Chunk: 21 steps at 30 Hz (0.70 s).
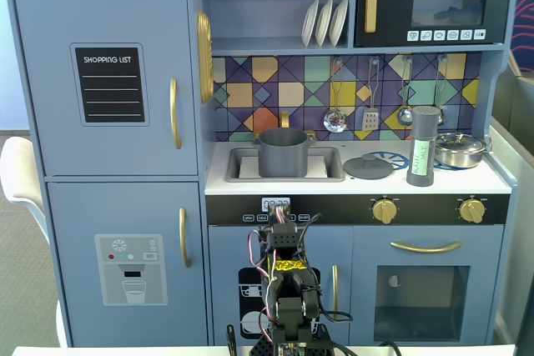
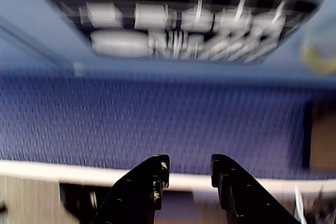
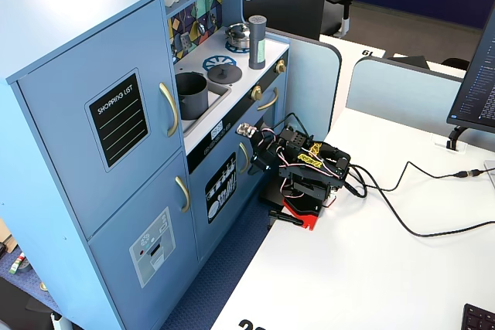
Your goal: Put salt in the gray recipient
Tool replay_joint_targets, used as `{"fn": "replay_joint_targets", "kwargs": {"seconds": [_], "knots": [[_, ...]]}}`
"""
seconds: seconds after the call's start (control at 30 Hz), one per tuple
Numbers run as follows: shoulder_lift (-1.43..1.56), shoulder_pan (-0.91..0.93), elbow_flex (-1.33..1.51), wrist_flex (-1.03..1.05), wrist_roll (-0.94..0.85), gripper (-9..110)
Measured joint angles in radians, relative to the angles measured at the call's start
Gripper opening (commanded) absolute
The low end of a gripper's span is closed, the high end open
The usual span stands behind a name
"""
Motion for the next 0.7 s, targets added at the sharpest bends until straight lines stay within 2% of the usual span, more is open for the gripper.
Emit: {"fn": "replay_joint_targets", "kwargs": {"seconds": [0.27, 0.7], "knots": [[0.0, -0.009, 0.035, 0.083, -0.003, 2], [0.0, -0.009, 0.035, 0.092, -0.038, 3]]}}
